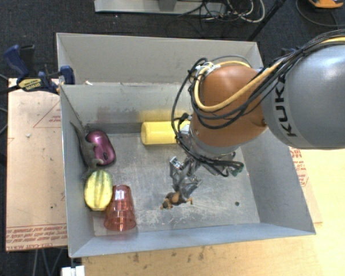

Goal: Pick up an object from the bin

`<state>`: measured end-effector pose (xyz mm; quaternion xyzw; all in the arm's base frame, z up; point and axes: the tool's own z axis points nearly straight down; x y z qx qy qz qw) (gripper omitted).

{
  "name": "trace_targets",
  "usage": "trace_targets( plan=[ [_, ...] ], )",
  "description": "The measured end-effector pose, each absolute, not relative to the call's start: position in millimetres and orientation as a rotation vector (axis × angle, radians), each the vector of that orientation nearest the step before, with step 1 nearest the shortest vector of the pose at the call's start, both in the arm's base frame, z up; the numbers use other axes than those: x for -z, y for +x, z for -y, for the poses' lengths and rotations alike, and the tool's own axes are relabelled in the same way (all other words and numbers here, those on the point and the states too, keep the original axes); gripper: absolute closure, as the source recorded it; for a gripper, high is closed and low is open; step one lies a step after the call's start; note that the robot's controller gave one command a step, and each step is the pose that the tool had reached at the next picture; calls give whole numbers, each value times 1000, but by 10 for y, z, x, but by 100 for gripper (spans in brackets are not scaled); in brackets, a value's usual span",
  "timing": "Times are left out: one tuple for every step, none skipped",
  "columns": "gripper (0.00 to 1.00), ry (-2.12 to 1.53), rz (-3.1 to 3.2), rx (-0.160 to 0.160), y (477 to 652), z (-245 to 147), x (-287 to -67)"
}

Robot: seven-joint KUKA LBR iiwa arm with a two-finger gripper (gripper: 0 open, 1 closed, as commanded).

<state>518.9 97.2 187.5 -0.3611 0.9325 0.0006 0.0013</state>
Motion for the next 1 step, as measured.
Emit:
trace_targets(
  plan=[
    [100, -1134, -2927, -2, 5189, -972, -1875]
  ],
)
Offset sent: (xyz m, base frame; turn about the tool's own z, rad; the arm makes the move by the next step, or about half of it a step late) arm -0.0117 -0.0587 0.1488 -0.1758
